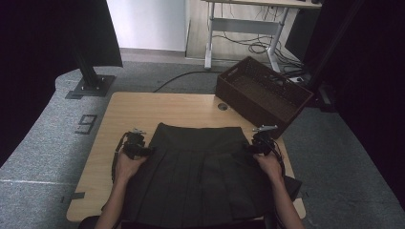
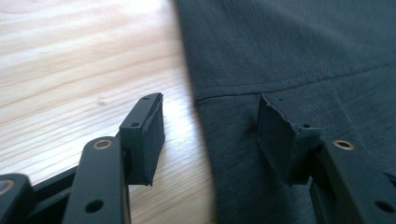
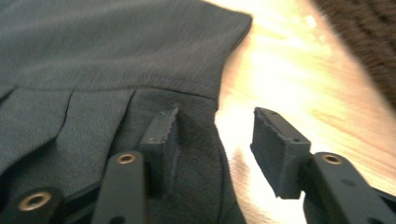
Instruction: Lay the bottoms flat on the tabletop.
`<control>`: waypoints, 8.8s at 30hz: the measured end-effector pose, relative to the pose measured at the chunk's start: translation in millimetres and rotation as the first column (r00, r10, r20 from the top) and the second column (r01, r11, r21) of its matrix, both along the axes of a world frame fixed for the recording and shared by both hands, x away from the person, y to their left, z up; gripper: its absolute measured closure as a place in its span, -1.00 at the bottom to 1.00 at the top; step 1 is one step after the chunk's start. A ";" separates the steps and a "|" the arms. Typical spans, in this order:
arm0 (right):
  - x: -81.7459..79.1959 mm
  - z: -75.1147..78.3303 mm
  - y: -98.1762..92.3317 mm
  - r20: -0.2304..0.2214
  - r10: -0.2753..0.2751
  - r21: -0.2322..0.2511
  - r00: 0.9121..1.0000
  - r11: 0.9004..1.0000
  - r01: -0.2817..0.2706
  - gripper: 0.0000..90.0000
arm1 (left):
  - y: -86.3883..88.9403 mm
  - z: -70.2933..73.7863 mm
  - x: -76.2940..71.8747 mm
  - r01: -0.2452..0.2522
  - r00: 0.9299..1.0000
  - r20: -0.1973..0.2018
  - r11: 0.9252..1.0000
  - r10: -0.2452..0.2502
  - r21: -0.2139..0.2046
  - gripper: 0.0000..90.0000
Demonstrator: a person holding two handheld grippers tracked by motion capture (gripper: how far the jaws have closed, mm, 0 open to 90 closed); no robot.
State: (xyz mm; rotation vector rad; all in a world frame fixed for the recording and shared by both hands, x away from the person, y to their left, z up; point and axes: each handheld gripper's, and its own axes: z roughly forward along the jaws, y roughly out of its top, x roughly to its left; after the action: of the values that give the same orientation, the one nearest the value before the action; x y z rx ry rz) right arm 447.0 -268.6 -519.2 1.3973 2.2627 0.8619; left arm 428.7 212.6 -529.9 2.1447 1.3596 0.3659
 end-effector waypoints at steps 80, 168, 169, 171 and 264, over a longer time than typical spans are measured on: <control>-129.4 0.3 86.8 -0.075 0.348 0.056 0.935 0.937 -0.344 0.58 | -94.7 8.5 -146.6 0.300 0.951 0.069 0.954 -0.300 0.016 0.06; -143.7 -12.6 160.5 -0.040 0.519 -0.051 0.854 0.853 -0.520 0.95 | -43.6 0.1 -156.5 0.281 0.957 0.050 0.956 -0.286 0.079 0.89; -143.6 -11.8 160.3 -0.047 0.513 -0.056 0.857 0.855 -0.515 0.96 | -42.3 2.9 -155.7 0.282 0.957 0.058 0.957 -0.285 0.063 0.91; -144.0 -8.4 158.0 -0.060 0.507 -0.069 0.860 0.857 -0.510 0.97 | -38.0 12.1 -155.6 0.270 0.958 0.090 0.962 -0.273 0.036 0.92; -104.6 76.7 100.7 0.106 0.442 0.037 0.891 0.893 -0.448 0.96 | -2.3 56.7 -91.4 0.150 0.985 0.100 0.987 -0.143 -0.066 0.76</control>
State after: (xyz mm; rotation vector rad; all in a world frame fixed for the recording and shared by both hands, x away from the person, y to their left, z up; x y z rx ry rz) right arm 342.5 -167.9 -442.6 0.8372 2.5422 1.1155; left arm 337.3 210.3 -473.2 2.1232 1.1375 0.3501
